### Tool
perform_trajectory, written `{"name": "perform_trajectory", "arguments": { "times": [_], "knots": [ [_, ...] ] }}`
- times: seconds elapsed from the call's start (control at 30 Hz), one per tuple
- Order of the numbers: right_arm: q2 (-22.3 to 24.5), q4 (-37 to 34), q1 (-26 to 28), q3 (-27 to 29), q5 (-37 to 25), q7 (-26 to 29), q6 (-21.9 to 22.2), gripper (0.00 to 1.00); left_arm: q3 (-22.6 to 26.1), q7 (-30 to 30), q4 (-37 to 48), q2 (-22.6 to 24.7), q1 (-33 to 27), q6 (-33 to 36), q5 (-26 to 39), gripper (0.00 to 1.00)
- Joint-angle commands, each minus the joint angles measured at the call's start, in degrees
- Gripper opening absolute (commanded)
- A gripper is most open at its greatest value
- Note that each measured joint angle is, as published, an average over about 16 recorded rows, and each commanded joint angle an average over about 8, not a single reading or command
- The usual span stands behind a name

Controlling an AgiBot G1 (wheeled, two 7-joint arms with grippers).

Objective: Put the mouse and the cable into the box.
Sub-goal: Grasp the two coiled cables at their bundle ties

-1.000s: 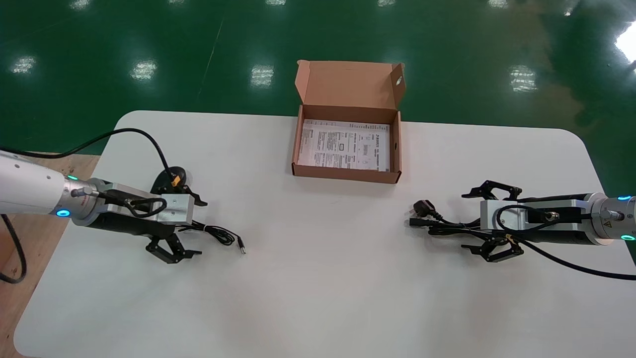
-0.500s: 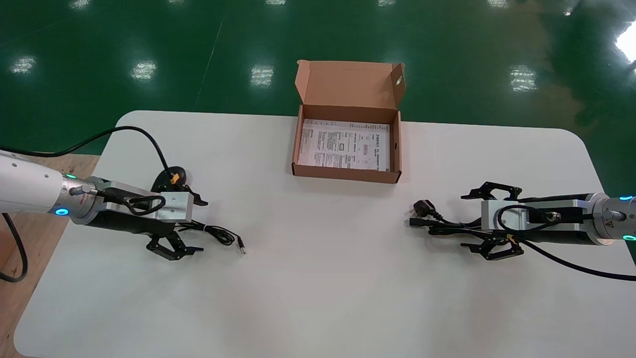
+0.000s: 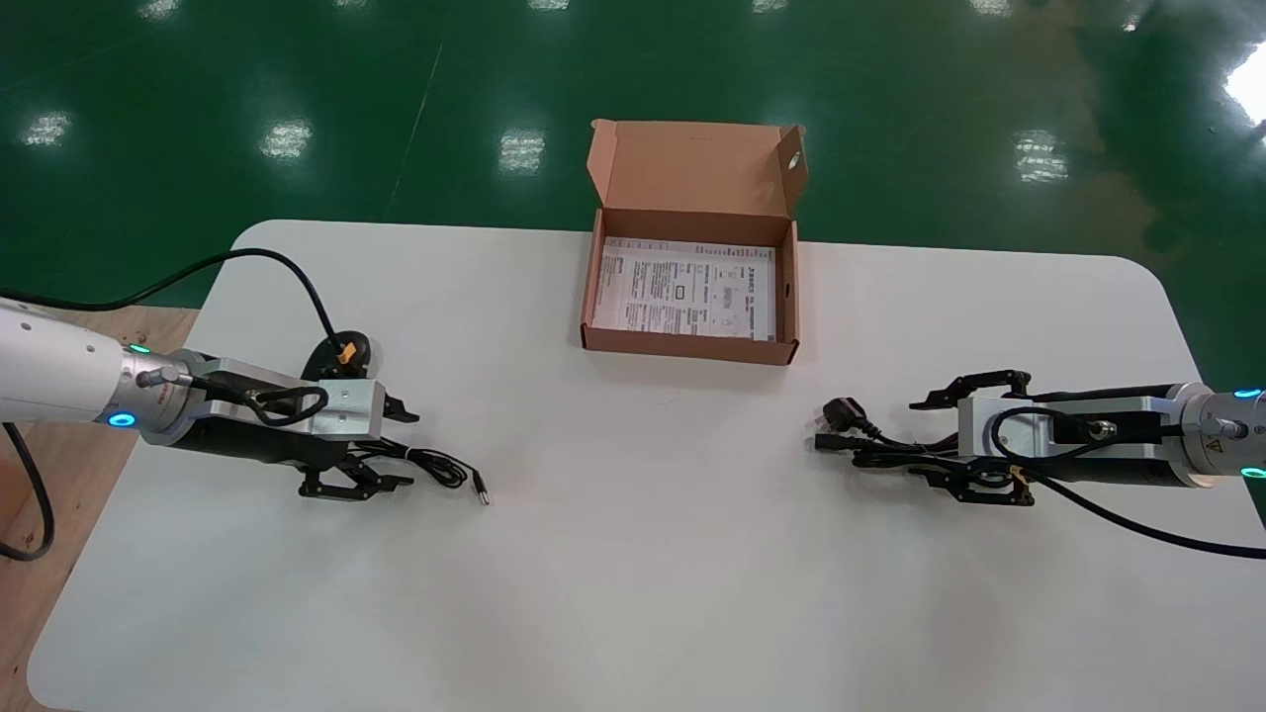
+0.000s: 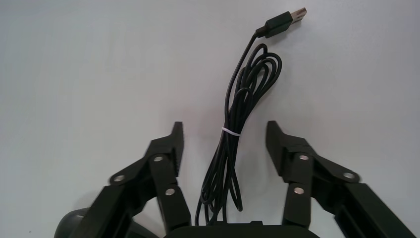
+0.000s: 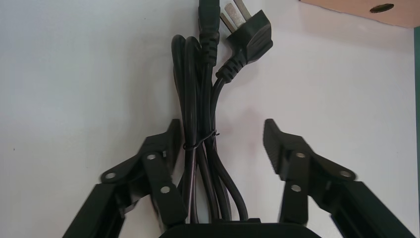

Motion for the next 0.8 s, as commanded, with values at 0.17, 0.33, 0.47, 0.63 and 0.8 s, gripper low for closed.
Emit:
{"name": "perform_trajectory", "arguments": {
  "times": [0.17,0.33,0.47,0.63,0.8],
  "knots": [
    [0.0,0.1,0.0,0.0,0.0,0.0,0.0,0.0,0.0,0.0,0.0,0.0,0.0,0.0,0.0,0.0],
    [0.0,0.1,-0.1,0.0,0.0,0.0,0.0,0.0,0.0,0.0,-0.1,0.0,0.0,0.0,0.0,0.0],
    [0.1,0.1,-0.1,0.0,0.0,0.0,0.1,0.0,-0.1,-0.1,-0.1,-0.1,0.0,0.1,-0.1,0.0],
    [0.1,0.1,-0.1,0.0,0.0,0.0,0.1,0.0,-0.1,-0.1,-0.1,-0.1,-0.1,0.1,0.0,0.0],
    [0.1,0.1,0.0,0.0,0.1,0.0,0.0,0.0,-0.3,-0.2,-0.1,-0.3,-0.5,0.2,-0.4,0.0]
  ]
}}
